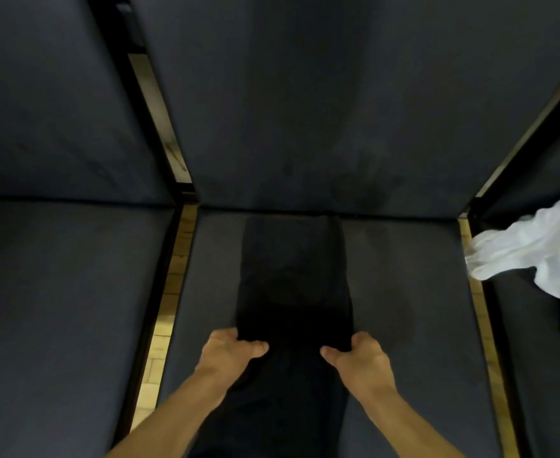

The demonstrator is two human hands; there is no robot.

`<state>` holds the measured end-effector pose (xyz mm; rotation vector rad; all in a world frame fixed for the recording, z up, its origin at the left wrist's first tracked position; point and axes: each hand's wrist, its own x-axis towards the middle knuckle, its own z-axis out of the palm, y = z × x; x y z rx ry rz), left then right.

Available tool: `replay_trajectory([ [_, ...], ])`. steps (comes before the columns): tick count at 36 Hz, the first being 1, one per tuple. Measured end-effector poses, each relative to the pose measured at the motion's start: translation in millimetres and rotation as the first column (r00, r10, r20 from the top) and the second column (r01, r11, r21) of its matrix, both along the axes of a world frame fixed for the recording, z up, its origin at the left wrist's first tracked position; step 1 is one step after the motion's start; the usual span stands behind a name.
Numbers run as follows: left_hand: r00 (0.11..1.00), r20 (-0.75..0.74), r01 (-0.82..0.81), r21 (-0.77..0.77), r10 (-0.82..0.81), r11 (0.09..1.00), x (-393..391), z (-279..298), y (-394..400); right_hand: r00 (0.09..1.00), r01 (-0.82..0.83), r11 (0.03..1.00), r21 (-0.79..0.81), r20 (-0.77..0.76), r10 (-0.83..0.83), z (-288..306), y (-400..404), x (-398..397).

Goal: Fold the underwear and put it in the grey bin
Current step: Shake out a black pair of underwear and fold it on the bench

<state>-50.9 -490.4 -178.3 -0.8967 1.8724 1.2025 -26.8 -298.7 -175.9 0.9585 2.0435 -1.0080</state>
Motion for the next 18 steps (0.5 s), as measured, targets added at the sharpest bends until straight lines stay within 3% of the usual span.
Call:
replay_trajectory([
  [7,0.988,-0.152,0.035,0.179,-0.007,0.983,11,10,-14,0.99,0.062,0.995,-0.073,-0.124,-0.071,0,-15,26],
  [12,1.0,-0.027,0.009,0.338,0.0,0.941,11,14,-33,0.956,0.258,0.923,-0.287,-0.063,-0.287,-1,-24,36],
  [18,0.99,-0.04,0.14,0.293,-0.134,0.946,13,23,-43,0.909,0.375,0.814,-0.444,0.001,-0.417,2,-10,37],
])
